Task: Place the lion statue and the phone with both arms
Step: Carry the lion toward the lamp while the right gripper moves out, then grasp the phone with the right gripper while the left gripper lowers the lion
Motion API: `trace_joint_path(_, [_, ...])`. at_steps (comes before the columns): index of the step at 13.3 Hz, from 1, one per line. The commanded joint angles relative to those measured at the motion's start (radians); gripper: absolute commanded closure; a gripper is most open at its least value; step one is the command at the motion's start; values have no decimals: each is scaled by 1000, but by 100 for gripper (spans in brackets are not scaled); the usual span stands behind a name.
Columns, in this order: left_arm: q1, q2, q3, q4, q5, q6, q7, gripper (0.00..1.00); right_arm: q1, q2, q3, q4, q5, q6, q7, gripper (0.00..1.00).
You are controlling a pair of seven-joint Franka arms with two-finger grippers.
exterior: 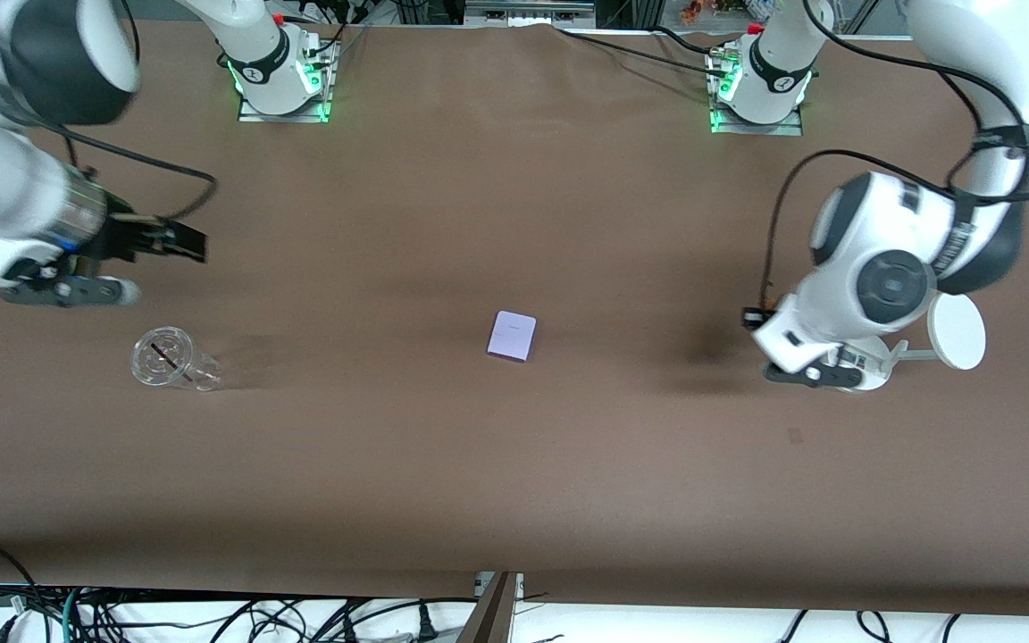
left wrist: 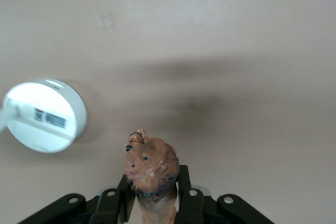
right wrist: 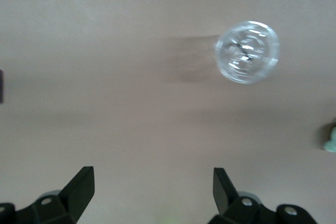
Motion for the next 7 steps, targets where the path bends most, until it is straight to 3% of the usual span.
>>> trace_joint_path(1, [38, 36, -11, -18, 14, 68, 38, 84, 66, 92, -7, 25, 13, 90, 68, 0])
trace_joint_path(4, [76, 68, -13, -65, 119, 143, 39, 84, 129, 185, -5, 25, 59, 231, 237, 0])
trace_joint_path(7, [81, 70, -13, -87, 120, 182, 38, 84, 222, 297, -7, 45, 82, 375, 388, 0])
